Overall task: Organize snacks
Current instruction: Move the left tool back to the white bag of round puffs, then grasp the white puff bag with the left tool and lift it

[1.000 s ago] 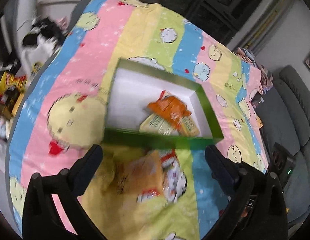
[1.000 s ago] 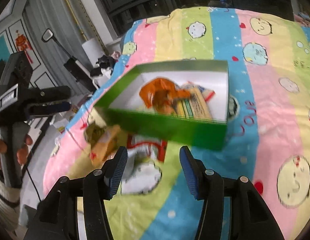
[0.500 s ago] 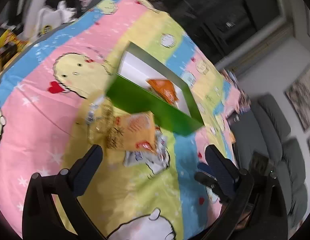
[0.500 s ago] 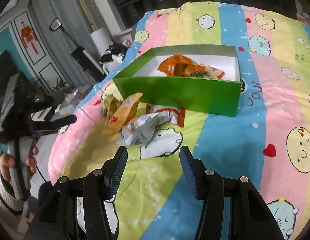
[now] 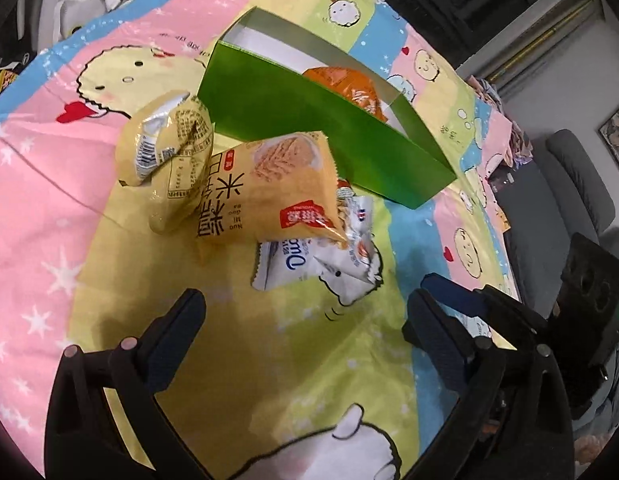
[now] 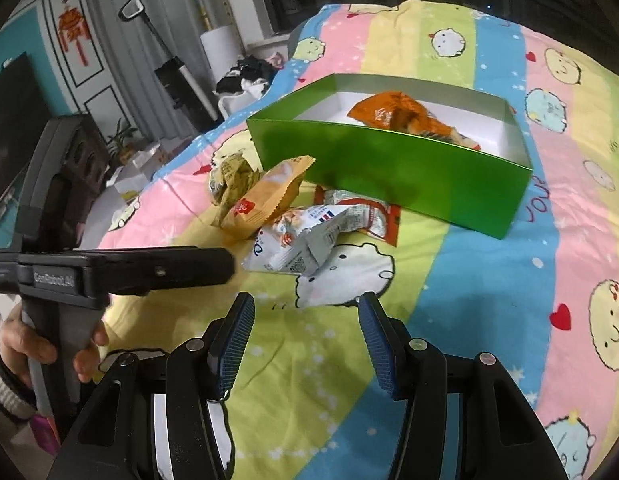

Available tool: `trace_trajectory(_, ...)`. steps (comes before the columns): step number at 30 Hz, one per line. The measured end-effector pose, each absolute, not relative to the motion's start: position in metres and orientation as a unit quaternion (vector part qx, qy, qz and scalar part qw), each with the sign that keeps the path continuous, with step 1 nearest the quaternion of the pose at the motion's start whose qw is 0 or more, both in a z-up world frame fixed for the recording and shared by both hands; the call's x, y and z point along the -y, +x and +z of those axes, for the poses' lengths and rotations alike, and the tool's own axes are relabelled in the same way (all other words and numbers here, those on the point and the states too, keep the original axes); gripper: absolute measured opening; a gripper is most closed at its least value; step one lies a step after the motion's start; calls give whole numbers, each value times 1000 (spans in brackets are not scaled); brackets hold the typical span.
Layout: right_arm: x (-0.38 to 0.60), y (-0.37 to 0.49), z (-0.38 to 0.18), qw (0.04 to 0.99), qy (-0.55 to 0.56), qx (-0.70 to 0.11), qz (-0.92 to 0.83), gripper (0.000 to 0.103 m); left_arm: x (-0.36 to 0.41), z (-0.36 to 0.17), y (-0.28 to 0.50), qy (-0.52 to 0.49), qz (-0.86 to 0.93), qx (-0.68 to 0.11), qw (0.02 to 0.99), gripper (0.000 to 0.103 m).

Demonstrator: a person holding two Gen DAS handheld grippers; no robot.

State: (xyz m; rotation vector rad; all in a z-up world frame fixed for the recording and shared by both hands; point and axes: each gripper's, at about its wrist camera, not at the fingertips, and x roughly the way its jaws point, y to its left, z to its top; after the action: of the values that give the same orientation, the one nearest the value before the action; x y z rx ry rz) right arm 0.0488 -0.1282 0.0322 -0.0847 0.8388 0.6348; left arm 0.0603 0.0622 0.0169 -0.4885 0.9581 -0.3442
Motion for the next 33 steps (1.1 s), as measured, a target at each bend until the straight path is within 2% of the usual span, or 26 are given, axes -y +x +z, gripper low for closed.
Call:
trace_trajectory(9,105,66,21,857,-53,-399,322,55,-63,6,78,-266,-173,-454,833,95)
trace_trajectory(11,102,70,20,856,-54,-399,323,55,-63,6,81,-269,-174,-454,831,85)
trace_trajectory(13,100,76,19,855,-51,-399,326,55,-61,4,84,-265,-180,-459,829,81)
trace_trajectory(15,97,80,18,853,-54,-401,331,55,-60,3,89,-263,-185,-460,828,80)
trace_trajectory(17,93,85,16,848,-56,-405,338,55,-59,3,92,-268,-196,-461,823,74)
trace_trajectory(22,88,88,15,848,-69,-396,344,55,-54,0,97,-264,-206,-466,819,72)
trace_trajectory(25,87,88,15,849,-77,-393,344,44,-54,-2,101,-268,-203,-467,818,64)
trace_trajectory(27,88,89,14,852,-83,-392,337,36,-55,-1,102,-270,-199,-465,819,63)
trace_trajectory(33,95,82,15,861,-81,-380,330,32,-46,5,96,-254,-206,-463,824,61)
